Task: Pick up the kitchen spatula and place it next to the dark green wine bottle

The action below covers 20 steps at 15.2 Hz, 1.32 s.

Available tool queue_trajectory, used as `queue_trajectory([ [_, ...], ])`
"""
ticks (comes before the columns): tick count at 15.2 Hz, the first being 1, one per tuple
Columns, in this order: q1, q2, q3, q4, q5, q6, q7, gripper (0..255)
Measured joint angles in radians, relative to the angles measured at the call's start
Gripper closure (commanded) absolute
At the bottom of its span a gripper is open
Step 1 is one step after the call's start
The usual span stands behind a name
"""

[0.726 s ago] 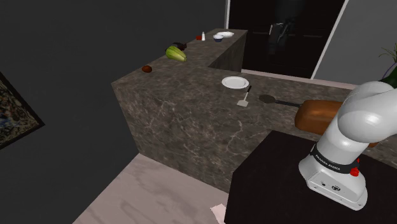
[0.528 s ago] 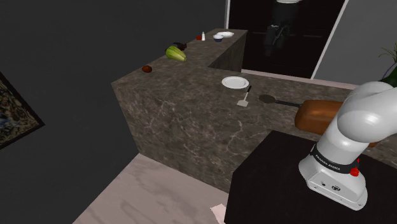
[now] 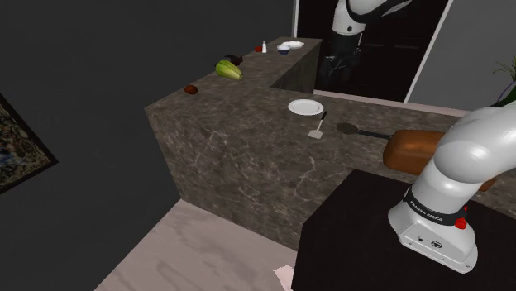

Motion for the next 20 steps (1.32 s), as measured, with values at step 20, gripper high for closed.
queue_trajectory([
  [20,-0.174,0.696,-0.074,0.195,0.029,0.486,0.506,0],
])
